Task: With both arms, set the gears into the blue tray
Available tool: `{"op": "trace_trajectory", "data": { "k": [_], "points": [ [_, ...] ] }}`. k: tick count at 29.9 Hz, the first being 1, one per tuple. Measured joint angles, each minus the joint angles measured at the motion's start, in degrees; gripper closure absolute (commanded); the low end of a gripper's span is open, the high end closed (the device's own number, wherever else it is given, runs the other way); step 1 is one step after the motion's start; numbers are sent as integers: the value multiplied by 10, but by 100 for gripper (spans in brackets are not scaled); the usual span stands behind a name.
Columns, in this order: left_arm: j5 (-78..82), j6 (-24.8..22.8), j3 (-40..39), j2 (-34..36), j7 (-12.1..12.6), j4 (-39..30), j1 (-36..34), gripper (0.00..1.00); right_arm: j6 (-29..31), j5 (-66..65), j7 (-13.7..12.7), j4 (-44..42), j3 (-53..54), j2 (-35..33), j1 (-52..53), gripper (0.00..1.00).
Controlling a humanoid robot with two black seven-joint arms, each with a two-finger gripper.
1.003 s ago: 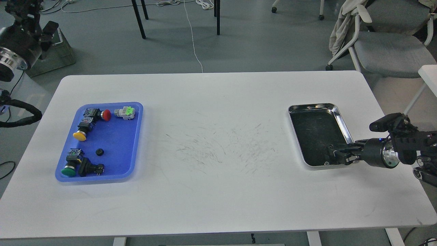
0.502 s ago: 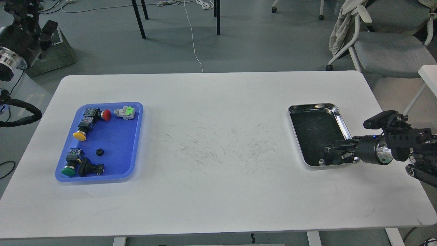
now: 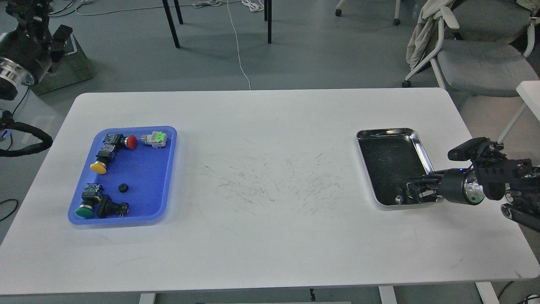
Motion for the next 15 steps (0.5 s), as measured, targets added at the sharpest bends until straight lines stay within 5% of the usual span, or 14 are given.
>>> {"op": "trace_trajectory", "data": {
  "k": [15],
  "points": [
    [2,0,0,6,0,-1,-6,3,-8,10,-2,-14,15,1,69,99]
  ]
}}
